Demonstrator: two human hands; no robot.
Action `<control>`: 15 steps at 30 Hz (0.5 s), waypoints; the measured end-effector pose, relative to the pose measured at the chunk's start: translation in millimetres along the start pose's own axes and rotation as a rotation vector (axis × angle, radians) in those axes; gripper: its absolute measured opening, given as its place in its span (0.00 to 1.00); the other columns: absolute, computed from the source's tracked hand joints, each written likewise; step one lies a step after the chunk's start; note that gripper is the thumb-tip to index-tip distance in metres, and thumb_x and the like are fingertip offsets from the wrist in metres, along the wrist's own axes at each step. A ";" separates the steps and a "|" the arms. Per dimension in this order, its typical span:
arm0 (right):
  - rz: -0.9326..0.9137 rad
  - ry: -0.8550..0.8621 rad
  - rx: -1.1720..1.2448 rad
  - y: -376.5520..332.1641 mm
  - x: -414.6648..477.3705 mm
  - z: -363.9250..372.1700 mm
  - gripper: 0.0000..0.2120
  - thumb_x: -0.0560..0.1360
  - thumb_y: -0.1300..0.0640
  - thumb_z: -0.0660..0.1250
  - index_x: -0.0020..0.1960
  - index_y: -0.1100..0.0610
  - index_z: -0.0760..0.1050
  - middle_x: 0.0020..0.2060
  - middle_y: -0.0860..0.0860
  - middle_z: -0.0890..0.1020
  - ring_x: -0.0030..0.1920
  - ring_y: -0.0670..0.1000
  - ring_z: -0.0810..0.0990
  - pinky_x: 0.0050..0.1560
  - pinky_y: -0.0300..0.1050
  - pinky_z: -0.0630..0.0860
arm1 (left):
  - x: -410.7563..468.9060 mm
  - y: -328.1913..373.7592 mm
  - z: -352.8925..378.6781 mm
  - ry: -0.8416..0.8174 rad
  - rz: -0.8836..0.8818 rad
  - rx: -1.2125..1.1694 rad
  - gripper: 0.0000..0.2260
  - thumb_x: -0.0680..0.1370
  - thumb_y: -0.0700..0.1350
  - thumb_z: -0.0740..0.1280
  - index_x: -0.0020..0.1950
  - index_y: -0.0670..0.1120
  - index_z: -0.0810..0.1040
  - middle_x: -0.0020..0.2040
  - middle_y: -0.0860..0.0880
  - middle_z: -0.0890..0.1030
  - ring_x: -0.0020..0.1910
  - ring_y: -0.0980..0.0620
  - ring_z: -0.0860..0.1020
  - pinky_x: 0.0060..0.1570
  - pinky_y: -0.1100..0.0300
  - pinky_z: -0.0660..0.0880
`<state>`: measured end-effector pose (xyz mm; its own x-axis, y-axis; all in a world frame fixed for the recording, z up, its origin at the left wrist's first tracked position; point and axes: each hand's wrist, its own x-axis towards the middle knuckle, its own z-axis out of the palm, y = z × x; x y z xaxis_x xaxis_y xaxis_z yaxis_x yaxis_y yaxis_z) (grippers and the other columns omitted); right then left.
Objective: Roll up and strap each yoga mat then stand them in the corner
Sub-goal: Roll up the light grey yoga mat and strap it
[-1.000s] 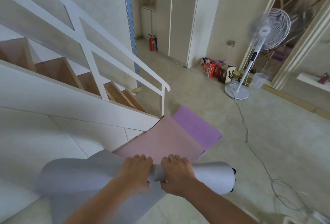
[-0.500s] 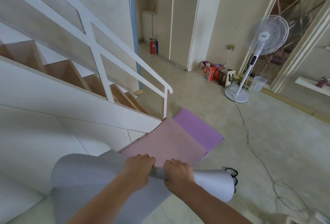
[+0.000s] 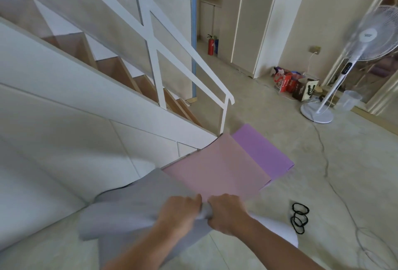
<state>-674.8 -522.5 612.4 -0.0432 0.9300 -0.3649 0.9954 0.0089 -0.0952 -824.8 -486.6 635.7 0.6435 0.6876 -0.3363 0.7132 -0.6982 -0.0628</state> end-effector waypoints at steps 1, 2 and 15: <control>-0.027 0.052 -0.007 -2.6 -1.5 0.7 0.16 0.72 0.51 0.66 0.59 0.53 0.73 0.54 0.53 0.80 0.55 0.57 0.79 0.47 0.46 0.69 | 2.0 -2.3 3.3 -0.036 -0.054 -0.029 0.17 0.71 0.41 0.70 0.58 0.46 0.74 0.50 0.44 0.83 0.49 0.40 0.83 0.41 0.54 0.74; -0.059 0.108 -0.035 -3.4 -2.4 3.2 0.18 0.70 0.49 0.69 0.59 0.53 0.73 0.53 0.52 0.79 0.54 0.56 0.79 0.47 0.48 0.71 | 4.9 -4.3 5.4 -0.078 -0.074 -0.084 0.15 0.75 0.40 0.66 0.61 0.46 0.72 0.55 0.43 0.82 0.54 0.40 0.81 0.47 0.53 0.75; -0.076 -0.115 0.153 4.8 6.6 19.0 0.09 0.67 0.50 0.63 0.47 0.48 0.70 0.49 0.50 0.82 0.52 0.55 0.80 0.41 0.44 0.69 | 3.7 -1.2 10.1 -0.082 0.017 0.039 0.22 0.53 0.51 0.81 0.44 0.50 0.82 0.39 0.49 0.80 0.36 0.48 0.80 0.34 0.60 0.61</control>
<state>-671.9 -523.3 591.9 -0.1362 0.8807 -0.4536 0.9646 0.0135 -0.2634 -826.1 -485.3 625.0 0.6296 0.6581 -0.4130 0.6898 -0.7180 -0.0926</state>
